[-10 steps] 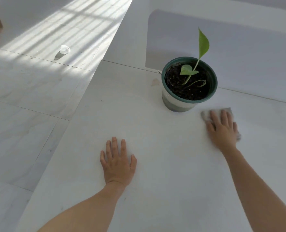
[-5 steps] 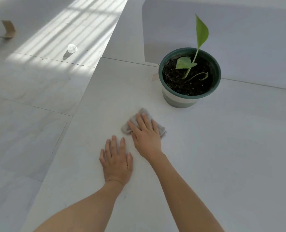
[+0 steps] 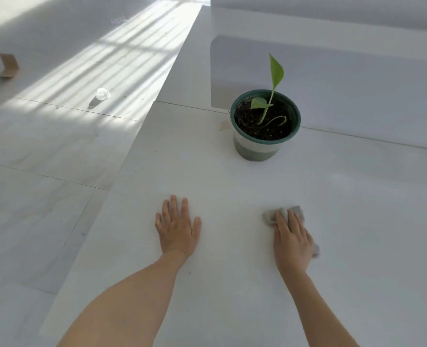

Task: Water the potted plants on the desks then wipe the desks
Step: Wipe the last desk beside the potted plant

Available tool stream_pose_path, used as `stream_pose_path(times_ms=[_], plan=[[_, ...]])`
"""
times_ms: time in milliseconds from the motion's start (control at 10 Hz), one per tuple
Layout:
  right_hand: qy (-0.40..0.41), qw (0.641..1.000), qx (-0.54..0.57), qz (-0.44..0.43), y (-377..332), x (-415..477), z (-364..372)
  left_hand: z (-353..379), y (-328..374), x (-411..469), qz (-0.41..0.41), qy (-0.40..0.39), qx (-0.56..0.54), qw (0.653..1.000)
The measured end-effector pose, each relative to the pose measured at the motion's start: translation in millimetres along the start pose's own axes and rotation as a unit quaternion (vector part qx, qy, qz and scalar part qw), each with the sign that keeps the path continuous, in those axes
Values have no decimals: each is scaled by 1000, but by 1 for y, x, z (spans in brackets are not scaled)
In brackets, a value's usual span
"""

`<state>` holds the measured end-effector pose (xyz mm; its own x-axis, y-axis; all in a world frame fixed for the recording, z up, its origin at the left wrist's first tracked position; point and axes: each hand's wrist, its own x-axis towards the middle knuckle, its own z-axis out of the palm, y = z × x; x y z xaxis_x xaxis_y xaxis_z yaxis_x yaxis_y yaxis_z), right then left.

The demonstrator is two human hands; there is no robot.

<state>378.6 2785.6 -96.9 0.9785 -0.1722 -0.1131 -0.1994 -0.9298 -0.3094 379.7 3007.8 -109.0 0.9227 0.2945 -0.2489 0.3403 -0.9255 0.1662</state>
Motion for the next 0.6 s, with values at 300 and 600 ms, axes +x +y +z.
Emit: stream_pose_path(times_ms=[300,600], plan=[[-101,972,183,-105,-110,-64,-12,-48,-84,-56,19,43,-411,910],[-251,907,1,-338,-231,-151,54,-18,-203,-121,-91,141,-302,938]])
